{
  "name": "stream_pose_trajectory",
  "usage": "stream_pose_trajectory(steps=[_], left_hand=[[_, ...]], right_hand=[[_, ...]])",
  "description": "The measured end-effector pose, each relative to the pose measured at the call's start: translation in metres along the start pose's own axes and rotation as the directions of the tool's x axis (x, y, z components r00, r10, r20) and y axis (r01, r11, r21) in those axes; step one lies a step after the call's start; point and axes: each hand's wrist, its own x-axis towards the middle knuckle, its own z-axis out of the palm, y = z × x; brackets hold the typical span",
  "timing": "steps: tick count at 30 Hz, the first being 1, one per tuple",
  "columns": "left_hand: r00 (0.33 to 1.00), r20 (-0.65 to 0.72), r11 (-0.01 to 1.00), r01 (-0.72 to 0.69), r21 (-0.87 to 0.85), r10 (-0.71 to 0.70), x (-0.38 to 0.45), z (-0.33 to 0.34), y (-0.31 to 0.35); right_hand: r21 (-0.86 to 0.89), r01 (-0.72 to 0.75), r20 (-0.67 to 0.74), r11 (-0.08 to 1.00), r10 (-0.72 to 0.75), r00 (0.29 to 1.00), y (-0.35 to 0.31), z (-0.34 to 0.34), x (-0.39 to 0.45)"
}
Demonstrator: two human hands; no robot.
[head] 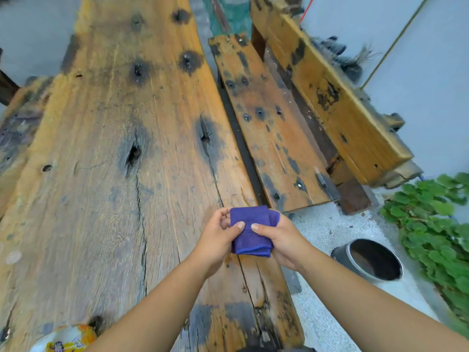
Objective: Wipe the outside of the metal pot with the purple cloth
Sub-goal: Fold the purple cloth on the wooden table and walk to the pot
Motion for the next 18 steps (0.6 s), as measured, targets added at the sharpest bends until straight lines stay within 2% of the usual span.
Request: stream_pose_trajectory(steps=[2, 4, 10, 15, 18], left_hand=[[0.991, 0.110, 0.997, 0.076, -0.005, -0.074, -0.014, 0.007, 0.002], [0.973, 0.193, 0.990, 0.114, 0.079, -0.128, -0.026, 0.011, 0.001], [0.927, 0.323, 0.956, 0.100, 0.274, -0.189, -0.051, 0.029, -0.018], [0.880, 0.414, 0.933, 0.081, 0.351, -0.233, -0.064, 0.061, -0.042], [0.852, 0.465, 0.914, 0.038, 0.404, -0.240, -0.077, 0.091, -0.057]], right_hand=[[0.032, 0.022, -0.042, 0.999, -0.020, 0.999, 0.004, -0.003, -0.024], [0.033, 0.036, -0.084, 0.999, -0.033, 0.996, 0.009, -0.006, -0.049], [-0.009, 0.110, -0.274, 0.994, -0.108, 0.956, 0.029, -0.018, -0.113], [-0.008, 0.222, -0.490, 0.975, -0.197, 0.849, 0.045, -0.039, -0.157], [-0.017, 0.258, -0.618, 0.966, -0.213, 0.757, 0.057, -0.058, -0.189]])
